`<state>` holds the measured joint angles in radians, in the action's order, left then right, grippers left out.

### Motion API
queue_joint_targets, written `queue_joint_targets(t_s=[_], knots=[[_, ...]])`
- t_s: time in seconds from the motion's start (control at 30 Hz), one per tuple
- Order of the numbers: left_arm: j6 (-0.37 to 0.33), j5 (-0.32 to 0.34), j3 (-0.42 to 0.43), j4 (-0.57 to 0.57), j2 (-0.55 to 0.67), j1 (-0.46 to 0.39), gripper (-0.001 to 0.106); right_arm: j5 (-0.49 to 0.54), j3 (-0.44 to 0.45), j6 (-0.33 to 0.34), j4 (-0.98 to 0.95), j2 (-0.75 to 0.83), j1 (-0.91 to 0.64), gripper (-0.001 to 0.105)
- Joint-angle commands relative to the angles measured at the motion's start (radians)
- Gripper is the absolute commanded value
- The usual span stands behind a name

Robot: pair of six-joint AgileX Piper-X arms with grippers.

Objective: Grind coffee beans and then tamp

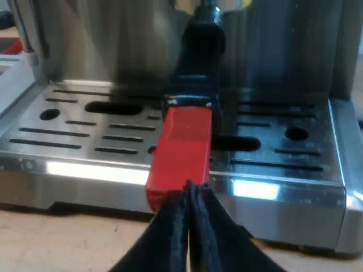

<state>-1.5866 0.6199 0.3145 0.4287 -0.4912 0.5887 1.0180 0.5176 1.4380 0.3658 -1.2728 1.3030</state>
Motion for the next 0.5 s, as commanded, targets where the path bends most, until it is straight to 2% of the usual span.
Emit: queue_joint_targets(t_s=[0.03, 0.2, 0.3, 0.5], knots=[[-0.001, 0.014, 0.001, -0.016, 0.004, 0.004, 0.075, 0.038, 0.000, 0.074, 0.078, -0.011, -0.015, 0.004], [-0.001, 0.014, 0.001, -0.016, 0.004, 0.004, 0.075, 0.077, 0.000, 0.195, 0.178, -0.010, -0.020, 0.004], [-0.001, 0.014, 0.001, -0.016, 0.004, 0.004, 0.075, 0.081, 0.000, 0.221, 0.207, -0.010, -0.024, 0.004], [-0.001, 0.014, 0.001, -0.016, 0.004, 0.004, 0.075, 0.106, 0.000, 0.224, 0.213, -0.010, -0.038, 0.004]])
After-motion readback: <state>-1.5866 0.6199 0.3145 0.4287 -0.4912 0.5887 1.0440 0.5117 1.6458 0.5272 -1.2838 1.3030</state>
